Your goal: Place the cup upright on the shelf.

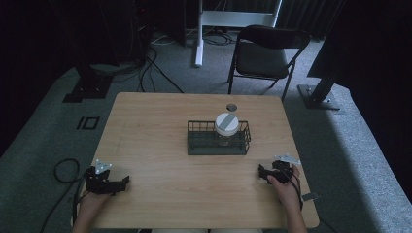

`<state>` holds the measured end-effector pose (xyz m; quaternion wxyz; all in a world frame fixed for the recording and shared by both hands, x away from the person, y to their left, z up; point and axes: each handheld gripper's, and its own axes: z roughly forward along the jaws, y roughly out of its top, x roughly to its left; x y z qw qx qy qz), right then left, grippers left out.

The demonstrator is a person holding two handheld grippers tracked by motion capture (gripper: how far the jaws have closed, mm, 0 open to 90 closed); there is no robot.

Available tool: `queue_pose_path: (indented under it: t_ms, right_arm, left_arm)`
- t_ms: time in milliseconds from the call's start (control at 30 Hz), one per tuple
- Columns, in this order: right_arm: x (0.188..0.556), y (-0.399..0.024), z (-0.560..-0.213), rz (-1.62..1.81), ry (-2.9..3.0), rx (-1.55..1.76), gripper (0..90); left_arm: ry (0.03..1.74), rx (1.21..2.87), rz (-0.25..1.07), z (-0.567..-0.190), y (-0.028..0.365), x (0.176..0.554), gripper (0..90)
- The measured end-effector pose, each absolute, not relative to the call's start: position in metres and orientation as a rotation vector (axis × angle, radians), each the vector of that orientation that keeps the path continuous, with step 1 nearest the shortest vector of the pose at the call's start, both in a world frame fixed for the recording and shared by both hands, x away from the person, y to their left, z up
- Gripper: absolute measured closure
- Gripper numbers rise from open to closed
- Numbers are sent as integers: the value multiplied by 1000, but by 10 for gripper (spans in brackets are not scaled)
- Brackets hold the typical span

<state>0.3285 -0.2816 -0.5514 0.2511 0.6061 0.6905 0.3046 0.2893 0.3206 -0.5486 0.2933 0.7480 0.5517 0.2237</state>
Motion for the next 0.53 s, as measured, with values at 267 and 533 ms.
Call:
queue_pose_path:
  t_ms: [267,533]
  right_arm:
    - [329,-281,-551,828,1894,1636,112]
    - [329,-281,-551,823,1897,1634,110]
  left_arm:
    - [1480,1987,601,-549,321,289,2]
    - [1482,1986,601,-548,321,289,2]
